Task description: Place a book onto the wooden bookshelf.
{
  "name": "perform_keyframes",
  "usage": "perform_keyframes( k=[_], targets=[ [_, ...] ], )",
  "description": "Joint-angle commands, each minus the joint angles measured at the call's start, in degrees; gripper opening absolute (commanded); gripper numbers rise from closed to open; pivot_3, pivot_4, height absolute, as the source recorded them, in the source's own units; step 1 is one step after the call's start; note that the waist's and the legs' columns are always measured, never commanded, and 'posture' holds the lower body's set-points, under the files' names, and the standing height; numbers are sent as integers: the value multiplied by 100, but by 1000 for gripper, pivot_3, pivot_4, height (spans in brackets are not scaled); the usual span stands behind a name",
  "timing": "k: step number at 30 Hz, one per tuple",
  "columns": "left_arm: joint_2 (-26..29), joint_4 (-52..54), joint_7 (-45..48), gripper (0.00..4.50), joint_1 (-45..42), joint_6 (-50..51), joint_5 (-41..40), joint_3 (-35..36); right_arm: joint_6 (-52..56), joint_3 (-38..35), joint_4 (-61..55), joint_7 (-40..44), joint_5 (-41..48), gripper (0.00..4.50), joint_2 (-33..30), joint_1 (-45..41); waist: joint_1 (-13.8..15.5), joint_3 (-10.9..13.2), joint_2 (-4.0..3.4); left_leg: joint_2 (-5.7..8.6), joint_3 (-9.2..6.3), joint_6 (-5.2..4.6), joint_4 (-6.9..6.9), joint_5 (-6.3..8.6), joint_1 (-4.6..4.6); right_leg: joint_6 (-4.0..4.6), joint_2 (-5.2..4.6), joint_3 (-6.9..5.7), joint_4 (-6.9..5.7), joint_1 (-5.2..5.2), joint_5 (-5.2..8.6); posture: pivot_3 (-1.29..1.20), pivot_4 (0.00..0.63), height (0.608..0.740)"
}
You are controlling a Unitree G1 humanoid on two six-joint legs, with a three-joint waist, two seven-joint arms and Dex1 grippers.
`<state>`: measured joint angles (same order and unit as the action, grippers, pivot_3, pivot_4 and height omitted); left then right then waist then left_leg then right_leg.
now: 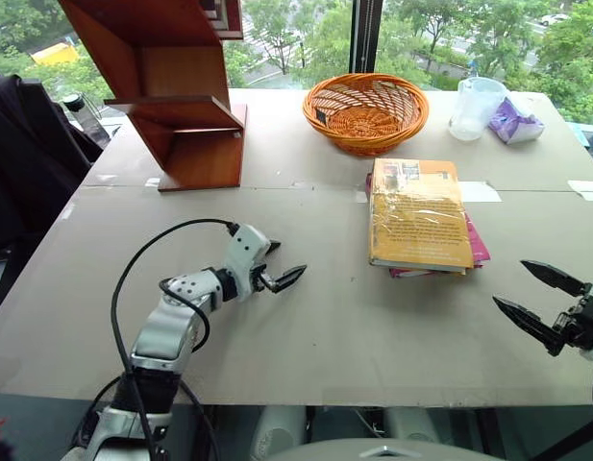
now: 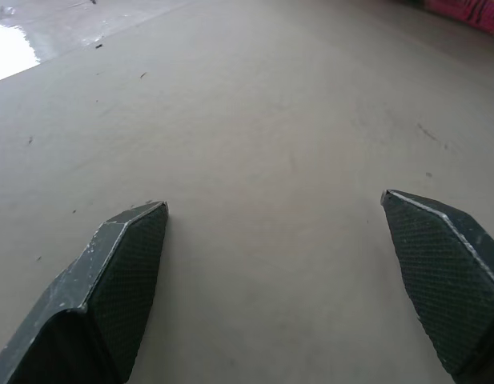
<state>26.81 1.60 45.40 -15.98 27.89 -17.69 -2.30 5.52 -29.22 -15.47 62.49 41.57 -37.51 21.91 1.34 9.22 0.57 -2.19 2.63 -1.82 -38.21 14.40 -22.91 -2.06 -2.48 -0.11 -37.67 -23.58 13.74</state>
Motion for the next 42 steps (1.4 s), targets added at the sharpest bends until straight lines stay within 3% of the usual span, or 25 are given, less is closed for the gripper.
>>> perform_keyframes(
  k=[1, 7, 11, 18, 22, 25, 31, 33, 35, 40, 42],
  targets=[
    [-402, -383, 158, 4405, -736, 991, -727, 98, 96, -365, -644, -10, 360, 4500, 24, 266, -6, 4, 8, 2, 0, 0, -2, 0, -5, -1, 0, 0, 2, 1, 0, 0, 150, 740],
    [-1166, -1483, 507, 4405, -1987, 1923, -1201, -105, 214, -445, -1083, -173, 488, 4500, 98, 485, -66, 27, 45, 11, -5, 0, -5, 0, -11, -4, 10, -2, 6, 0, -1, 0, 150, 740],
    [-1758, -2768, 328, 4405, -2828, 2372, -1322, 146, 203, -385, -1123, -252, 423, 4500, 108, 414, -70, 35, 59, 13, -7, 0, -7, 0, -10, -4, 20, -1, 6, 0, -2, 0, 150, 740],
    [-2263, -4811, 28, 4405, -3792, 3362, -1828, 1172, 269, -384, -1181, -342, 441, 4500, 95, 321, -67, 41, 67, 8, -19, 0, -5, 0, -11, -22, 33, -6, 6, -1, -12, 0, 150, 740],
    [-2308, -5807, -91, 4405, -4141, 3401, -1795, 1605, 316, -373, -1177, -358, 445, 4500, 90, 261, -63, 42, 70, 9, -20, 0, -5, 0, -15, -22, 32, -7, 12, -1, -12, 0, 150, 740],
    [-2288, -5970, 96, 3600, -4264, 3406, -1654, 1539, 337, -384, -1167, -352, 462, 4500, 82, 237, -59, 42, 69, 10, -20, 0, -5, 0, -14, -23, 31, -7, 13, 0, -12, 0, 150, 740],
    [-2282, -5744, 381, 651, -4274, 3604, -1657, 1500, 351, -422, -1130, -318, 503, 4500, 95, 246, -56, 42, 70, 9, -21, 1, -5, 0, -14, -21, 31, -8, 11, -1, -13, 0, 150, 740],
    [-2313, -5654, 317, 26, -4247, 3572, -1686, 1584, 348, -404, -1114, -288, 480, 4500, 79, 238, -56, 42, 69, 9, -20, 1, -5, 0, -14, -22, 29, -8, 11, 0, -13, 0, 150, 740],
    [-2319, -4930, 457, 26, -4061, 3485, -1685, 1396, 353, -422, -1068, -255, 494, 4500, 58, 201, -62, 43, 70, 9, -19, 1, -6, 0, -15, -22, 27, -7, 11, 0, -13, 0, 150, 740],
    [-1840, -1561, 723, 26, -3102, 2388, -1284, 296, 374, -511, -886, -201, 582, 4500, 34, 13, -102, 58, 74, -1, -11, 3, 1, 0, -15, 2, 27, 6, 8, -6, -28, 0, 150, 740],
    [-1602, -661, 428, 26, -3069, 1603, -1096, 519, 406, -465, -793, -180, 623, 4500, 17, -154, -86, 60, 71, -1, -12, 3, 2, 0, -14, 4, 27, 9, 6, -7, -28, 0, 150, 740]
  ],
)
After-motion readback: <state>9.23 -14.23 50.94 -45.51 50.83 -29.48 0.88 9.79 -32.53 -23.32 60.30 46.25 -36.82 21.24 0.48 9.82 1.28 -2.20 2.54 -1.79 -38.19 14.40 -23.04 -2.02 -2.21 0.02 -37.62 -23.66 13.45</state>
